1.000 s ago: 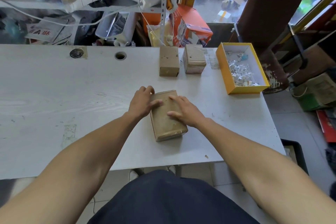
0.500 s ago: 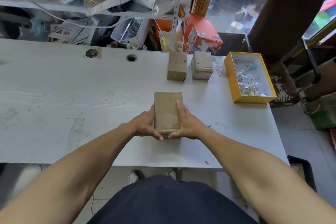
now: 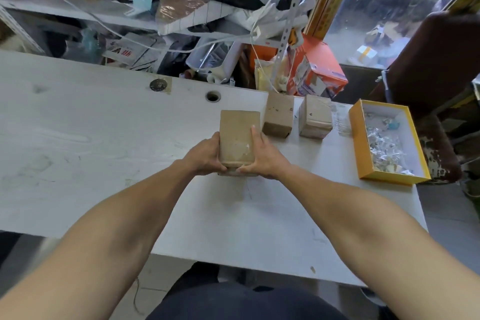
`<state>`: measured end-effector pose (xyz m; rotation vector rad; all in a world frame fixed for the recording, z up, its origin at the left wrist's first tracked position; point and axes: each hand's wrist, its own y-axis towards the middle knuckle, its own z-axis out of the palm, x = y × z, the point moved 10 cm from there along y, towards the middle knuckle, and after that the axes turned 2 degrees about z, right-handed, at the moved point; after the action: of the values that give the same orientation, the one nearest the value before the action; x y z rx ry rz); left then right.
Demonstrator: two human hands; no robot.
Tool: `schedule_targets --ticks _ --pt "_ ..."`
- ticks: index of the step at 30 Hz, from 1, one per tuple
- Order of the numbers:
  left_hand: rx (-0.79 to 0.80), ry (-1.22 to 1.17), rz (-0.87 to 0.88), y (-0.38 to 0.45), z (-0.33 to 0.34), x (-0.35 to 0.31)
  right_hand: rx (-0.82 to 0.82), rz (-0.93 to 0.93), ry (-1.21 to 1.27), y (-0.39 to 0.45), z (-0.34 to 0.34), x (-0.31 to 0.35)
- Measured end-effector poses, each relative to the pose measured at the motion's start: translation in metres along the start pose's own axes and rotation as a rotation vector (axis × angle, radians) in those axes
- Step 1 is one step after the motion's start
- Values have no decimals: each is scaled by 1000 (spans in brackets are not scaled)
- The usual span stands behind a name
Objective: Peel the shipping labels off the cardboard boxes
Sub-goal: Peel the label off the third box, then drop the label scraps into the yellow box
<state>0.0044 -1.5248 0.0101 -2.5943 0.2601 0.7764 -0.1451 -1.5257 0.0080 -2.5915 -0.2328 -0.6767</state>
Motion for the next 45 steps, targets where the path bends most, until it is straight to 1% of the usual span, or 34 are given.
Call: schedule_targets --ticks 5,8,12,15,20,22,25,27,29,32,34,38,42,45 --pt "-9 51 40 50 -50 12 -27 40 5 55 -29 20" --pt "-41 99 43 88 -77 18 -56 60 -21 89 -48 28" --pt "-35 178 7 117 -83 30 -70 77 -102 118 -50 32" --pt "-46 163 -2 124 -78 39 -100 86 -123 122 -49 32" --pt "-39 173 42 118 -74 30 -56 123 -142 116 -55 30" --pt "-87 203 65 108 -77 20 -73 126 -165 106 -60 31" --pt "-196 233 56 87 -83 4 -100 85 -126 85 -67 37" --pt "-247 205 87 72 -80 -17 -131 41 -116 65 -75 41" --pt "-278 102 132 57 -68 -47 -172 -18 -127 37 -86 43" --pt "-328 -53 121 36 -46 -95 -186 -69 -141 -14 -98 30" --pt "-323 -158 133 24 -27 -129 -208 -48 -126 -46 -104 6" --pt "-251 -260 174 9 24 -199 -291 39 -86 -106 -119 -59" --pt "-218 -259 182 4 64 -243 -310 83 -78 -153 -124 -112" --pt "-195 -258 190 11 81 -271 -327 119 -27 -171 -131 -144"
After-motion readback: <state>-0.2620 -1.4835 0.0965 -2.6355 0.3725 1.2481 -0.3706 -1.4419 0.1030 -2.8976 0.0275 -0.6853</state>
